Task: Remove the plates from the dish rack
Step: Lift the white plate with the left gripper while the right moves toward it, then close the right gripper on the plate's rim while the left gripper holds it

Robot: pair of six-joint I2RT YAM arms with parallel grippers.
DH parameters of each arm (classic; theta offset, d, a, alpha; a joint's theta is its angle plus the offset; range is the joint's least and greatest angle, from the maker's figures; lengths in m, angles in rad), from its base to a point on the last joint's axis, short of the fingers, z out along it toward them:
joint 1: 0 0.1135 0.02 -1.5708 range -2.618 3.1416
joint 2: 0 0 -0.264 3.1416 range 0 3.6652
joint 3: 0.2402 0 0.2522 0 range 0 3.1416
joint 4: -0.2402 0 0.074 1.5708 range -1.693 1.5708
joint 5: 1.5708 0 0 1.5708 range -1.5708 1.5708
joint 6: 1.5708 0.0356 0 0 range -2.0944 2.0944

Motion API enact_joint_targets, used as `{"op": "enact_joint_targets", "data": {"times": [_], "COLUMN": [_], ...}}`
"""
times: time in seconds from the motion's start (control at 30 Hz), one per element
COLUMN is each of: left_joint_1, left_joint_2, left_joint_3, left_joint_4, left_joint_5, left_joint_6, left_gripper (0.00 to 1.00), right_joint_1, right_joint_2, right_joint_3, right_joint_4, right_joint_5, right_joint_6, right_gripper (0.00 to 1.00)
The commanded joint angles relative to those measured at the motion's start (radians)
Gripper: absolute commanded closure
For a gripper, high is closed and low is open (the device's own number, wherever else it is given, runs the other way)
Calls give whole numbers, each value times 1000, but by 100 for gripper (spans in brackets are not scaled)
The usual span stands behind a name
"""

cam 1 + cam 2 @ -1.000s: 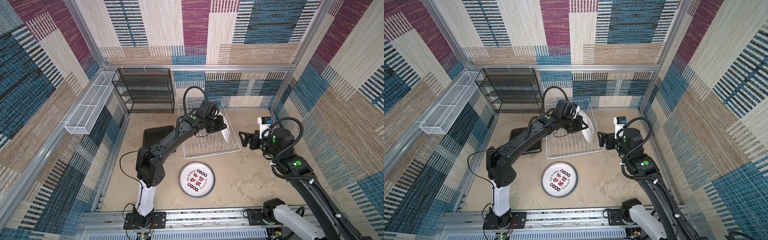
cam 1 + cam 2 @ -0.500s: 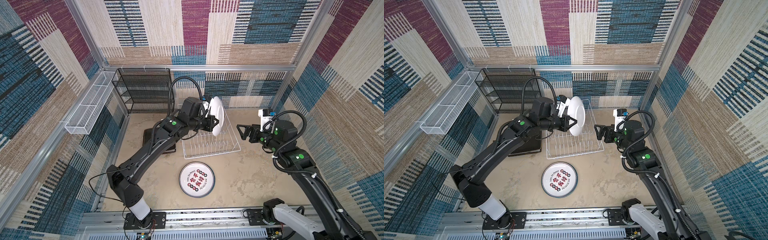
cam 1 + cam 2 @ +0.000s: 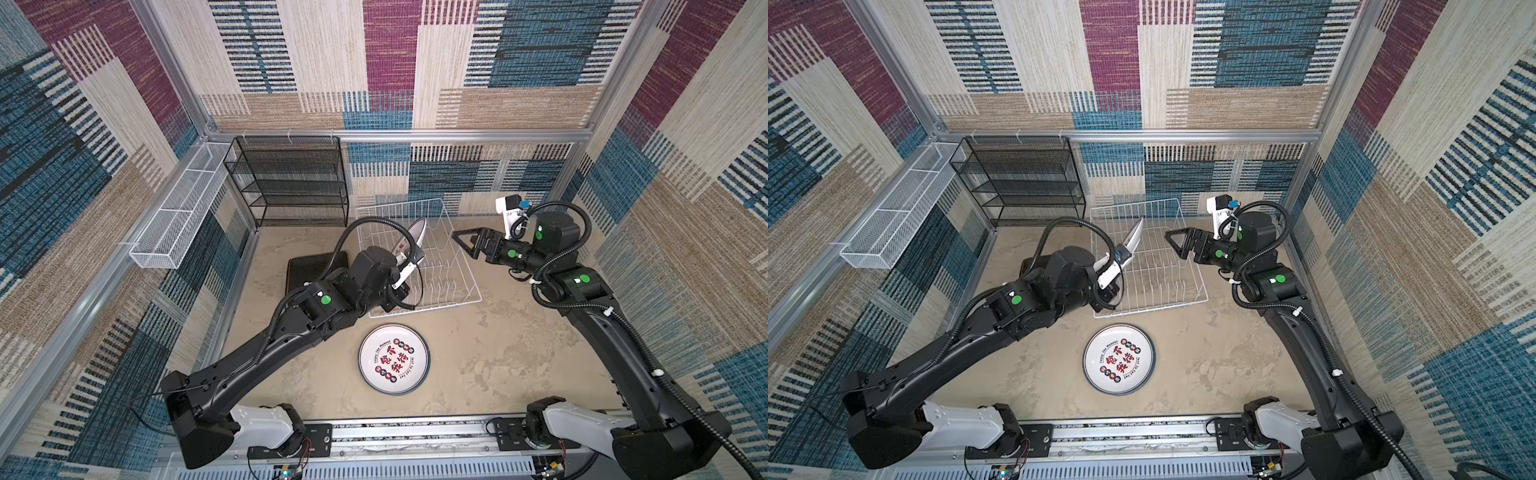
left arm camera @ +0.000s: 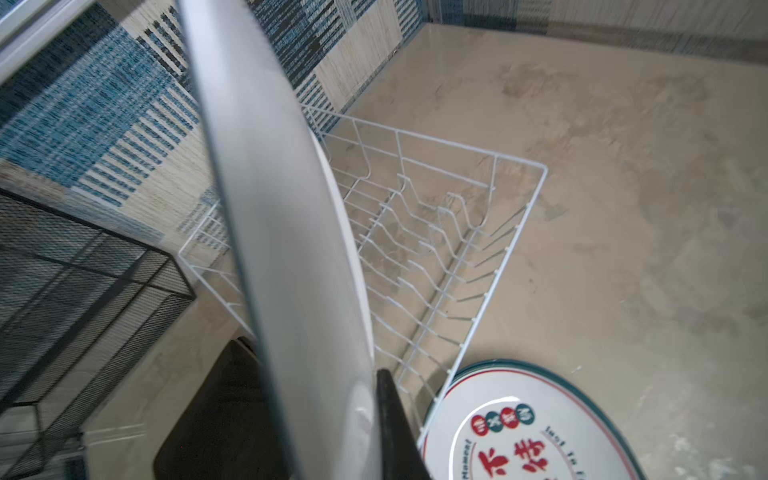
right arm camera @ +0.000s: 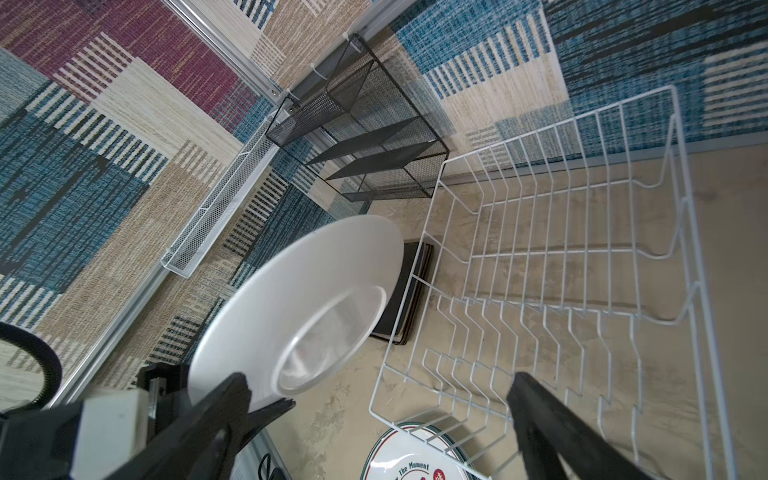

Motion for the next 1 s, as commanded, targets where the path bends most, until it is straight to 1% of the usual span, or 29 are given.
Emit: {"op": "enact_joint_targets", "data": {"times": [0.0, 0.13, 0.23, 0.33, 0.43, 0.57, 0.67, 0.77, 0.8, 0.83, 0.9, 0.97], "left_joint_1": [-37, -87, -122, -143, -156, -168, -179, -188, -191, -192, -193, -194], "left_joint_2": [-24, -33, -18, 9, 39, 77, 97, 107, 110, 112, 115, 117], "left_joint_3": [-57, -135, -189, -226, -256, -266, -269, -279, -285, -287, -294, -299], "left_joint_4": [130, 227, 326, 410, 483, 528, 550, 570, 581, 588, 596, 601], "left_joint_5": [-236, -332, -394, -451, -484, -506, -515, -518, -520, -522, -526, -525], "left_joint_6": [216, 351, 468, 569, 658, 715, 740, 756, 755, 785, 788, 788], "left_gripper": [100, 100, 100, 100, 100, 100, 100, 100, 100, 100, 100, 100], "right_joint_1": [0, 2, 14, 25, 35, 53, 66, 76, 79, 80, 80, 80], "right_joint_2": [30, 62, 99, 119, 126, 143, 170, 176, 174, 173, 170, 167], "right_joint_3": [36, 41, 46, 43, 26, 16, 13, -7, -13, -17, -25, -35], "right_joint_4": [30, 26, -9, -47, -54, -77, -107, -99, -93, -89, -83, -70], "right_joint_5": [-79, -118, -129, -96, -73, -35, -16, -1, 1, 6, 13, 7], "right_joint_6": [28, 29, 24, 16, 24, 21, 19, 25, 28, 28, 31, 40], "right_gripper": [1, 0, 3, 8, 13, 20, 27, 34, 38, 41, 49, 60]}}
